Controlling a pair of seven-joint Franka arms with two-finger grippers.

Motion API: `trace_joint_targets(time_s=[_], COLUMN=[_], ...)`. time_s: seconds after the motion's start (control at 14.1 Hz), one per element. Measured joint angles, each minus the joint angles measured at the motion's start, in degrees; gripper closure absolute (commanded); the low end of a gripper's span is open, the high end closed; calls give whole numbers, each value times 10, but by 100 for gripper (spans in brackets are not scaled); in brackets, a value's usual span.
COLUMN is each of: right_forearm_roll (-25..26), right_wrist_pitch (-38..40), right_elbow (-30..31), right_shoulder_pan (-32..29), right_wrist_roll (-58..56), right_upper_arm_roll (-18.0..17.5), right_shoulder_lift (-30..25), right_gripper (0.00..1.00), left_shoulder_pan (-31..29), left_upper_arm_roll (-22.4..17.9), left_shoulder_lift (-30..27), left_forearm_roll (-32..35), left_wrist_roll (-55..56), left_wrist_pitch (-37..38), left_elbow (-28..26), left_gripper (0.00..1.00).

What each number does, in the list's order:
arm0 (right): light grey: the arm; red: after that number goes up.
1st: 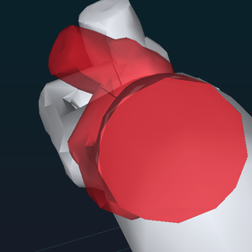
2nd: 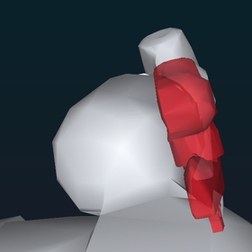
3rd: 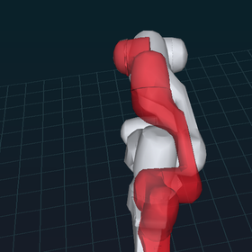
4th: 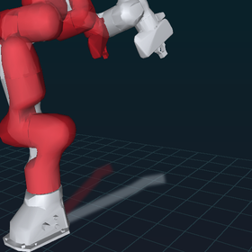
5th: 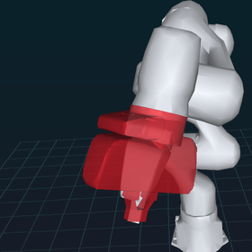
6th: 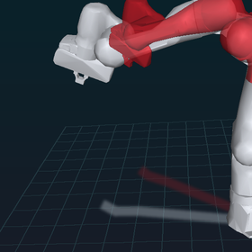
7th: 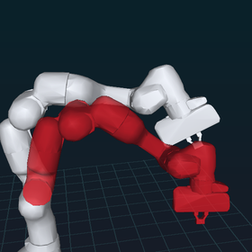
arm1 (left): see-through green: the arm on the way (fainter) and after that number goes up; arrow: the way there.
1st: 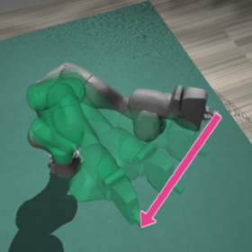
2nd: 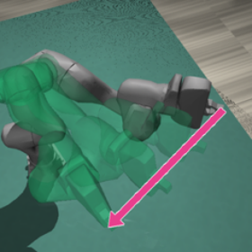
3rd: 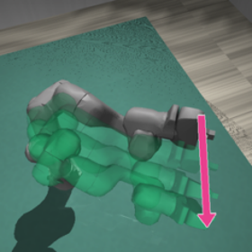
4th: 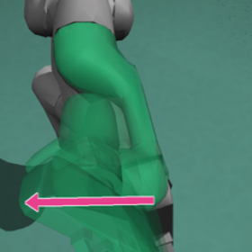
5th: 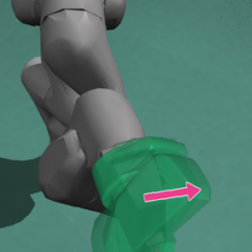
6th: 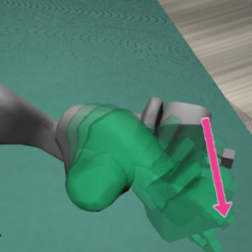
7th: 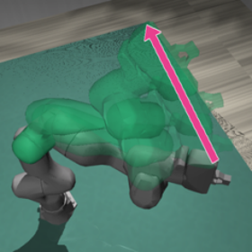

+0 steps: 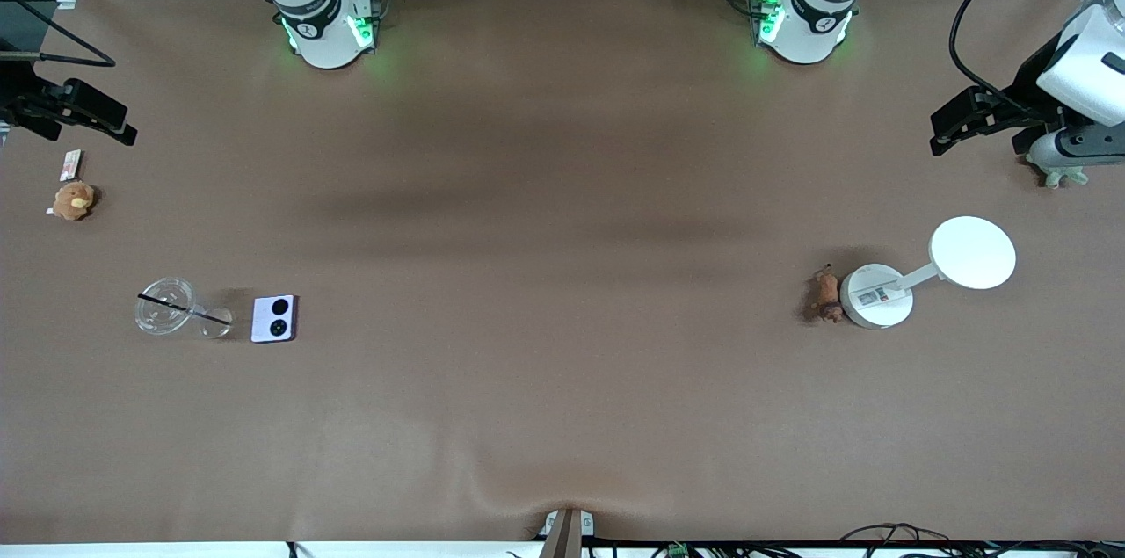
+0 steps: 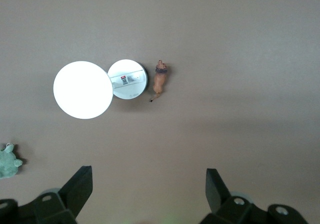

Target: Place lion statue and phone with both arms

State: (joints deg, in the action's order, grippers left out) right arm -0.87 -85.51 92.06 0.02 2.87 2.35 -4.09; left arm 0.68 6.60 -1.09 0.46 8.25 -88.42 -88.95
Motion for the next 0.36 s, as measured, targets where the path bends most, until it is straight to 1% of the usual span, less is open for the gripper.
trace_joint_targets(time_s=[0.36], right_forearm_roll=[0], right_wrist_pitch=[0], right_elbow=[0], right_shoulder_pan=[0], right_wrist_roll=[-6], right_upper_arm_roll=[-2], right_shoulder_lift=[0], right_gripper=[0], left_shoulder_pan=[0], left_upper_arm_roll=[1], left_shoulder_lift=[0], left_forearm_roll=[-12], left_wrist_roll=[0], left_wrist_pitch=[21], left_elbow=[11], left_gripper=[0])
